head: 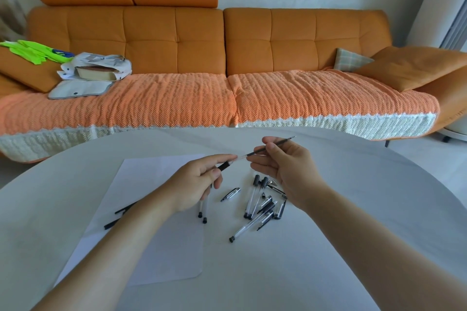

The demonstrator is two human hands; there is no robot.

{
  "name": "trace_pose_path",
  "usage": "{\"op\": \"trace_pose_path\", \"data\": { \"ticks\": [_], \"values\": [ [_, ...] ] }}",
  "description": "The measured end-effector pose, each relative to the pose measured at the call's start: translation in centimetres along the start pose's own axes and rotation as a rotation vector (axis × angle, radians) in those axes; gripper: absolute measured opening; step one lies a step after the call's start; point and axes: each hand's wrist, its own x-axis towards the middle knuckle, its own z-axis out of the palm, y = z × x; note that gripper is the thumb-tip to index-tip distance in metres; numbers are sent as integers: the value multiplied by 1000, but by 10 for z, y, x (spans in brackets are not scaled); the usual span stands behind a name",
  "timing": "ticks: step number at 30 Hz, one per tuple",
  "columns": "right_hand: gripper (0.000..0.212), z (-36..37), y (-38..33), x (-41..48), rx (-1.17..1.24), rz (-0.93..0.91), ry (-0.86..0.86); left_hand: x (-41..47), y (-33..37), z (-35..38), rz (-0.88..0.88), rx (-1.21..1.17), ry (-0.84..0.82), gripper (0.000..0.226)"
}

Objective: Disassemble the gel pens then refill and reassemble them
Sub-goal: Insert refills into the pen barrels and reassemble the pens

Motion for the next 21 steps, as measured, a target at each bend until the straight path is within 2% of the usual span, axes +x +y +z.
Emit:
{"op": "trace_pose_path", "data": {
  "ticks": [15,18,21],
  "values": [
    [14,5,5,-3,45,2,-4,-6,4,-6,4,15,7,49],
    [15,5,3,-5,-35,-14,-55,-6,4,-6,-20,55,-7,49],
    [17,6,2,-8,-226,-16,-163,-7,6,-2,-44,64,-42,44]
  ]
}}
